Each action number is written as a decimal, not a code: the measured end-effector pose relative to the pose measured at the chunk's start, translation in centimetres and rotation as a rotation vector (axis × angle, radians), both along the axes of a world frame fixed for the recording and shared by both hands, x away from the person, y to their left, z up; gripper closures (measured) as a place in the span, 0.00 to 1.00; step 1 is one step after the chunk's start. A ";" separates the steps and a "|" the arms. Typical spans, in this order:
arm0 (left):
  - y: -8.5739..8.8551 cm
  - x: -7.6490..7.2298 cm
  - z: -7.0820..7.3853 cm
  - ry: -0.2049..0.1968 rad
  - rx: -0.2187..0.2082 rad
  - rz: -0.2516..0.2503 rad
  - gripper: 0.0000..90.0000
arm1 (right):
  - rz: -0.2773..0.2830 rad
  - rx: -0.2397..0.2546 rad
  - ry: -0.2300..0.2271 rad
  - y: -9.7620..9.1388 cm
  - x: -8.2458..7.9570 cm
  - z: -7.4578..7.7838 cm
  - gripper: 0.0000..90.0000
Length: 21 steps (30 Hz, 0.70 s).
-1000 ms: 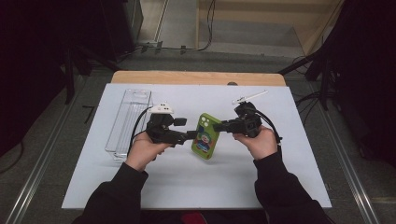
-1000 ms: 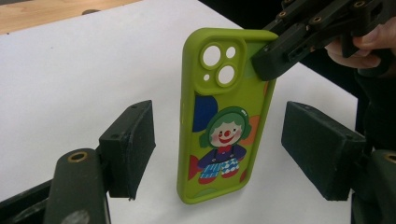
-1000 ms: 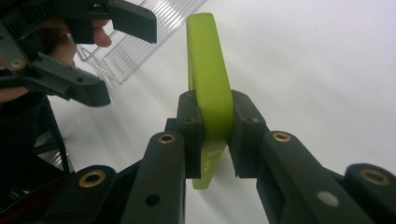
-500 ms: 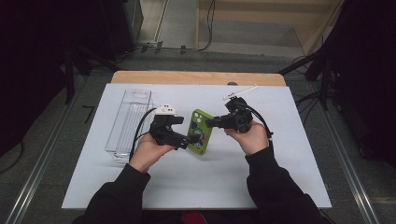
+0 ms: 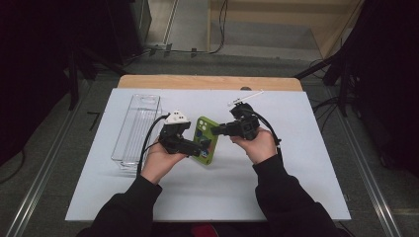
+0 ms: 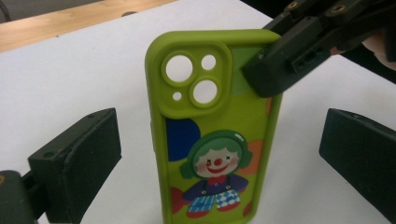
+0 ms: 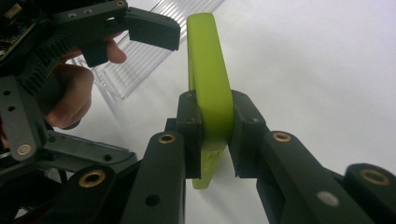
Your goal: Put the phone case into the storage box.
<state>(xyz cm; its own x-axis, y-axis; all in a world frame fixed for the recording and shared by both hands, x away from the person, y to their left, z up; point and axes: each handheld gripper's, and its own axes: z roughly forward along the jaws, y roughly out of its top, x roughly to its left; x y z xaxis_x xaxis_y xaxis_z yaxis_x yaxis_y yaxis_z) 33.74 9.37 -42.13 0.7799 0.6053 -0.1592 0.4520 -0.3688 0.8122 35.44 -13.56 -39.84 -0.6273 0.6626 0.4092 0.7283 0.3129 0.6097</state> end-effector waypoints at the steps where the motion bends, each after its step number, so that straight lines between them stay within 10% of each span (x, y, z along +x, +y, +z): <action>1: 0.0 0.0 -0.1 -0.002 0.001 0.000 0.00 | 0.002 -0.001 -0.008 0.1 0.0 0.0 0.83; 21: -1.3 -0.1 -1.6 0.005 0.046 0.037 0.00 | 0.026 0.031 0.004 1.3 -0.9 0.4 0.83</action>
<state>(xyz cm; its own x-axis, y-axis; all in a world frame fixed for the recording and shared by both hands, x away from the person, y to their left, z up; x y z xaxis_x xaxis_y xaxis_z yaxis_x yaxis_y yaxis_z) 33.59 8.07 -43.72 0.7560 0.6406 -0.1346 0.4701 -0.3882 0.7927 34.55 -12.25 -39.45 -0.6423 0.6329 0.4323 0.7228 0.3126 0.6163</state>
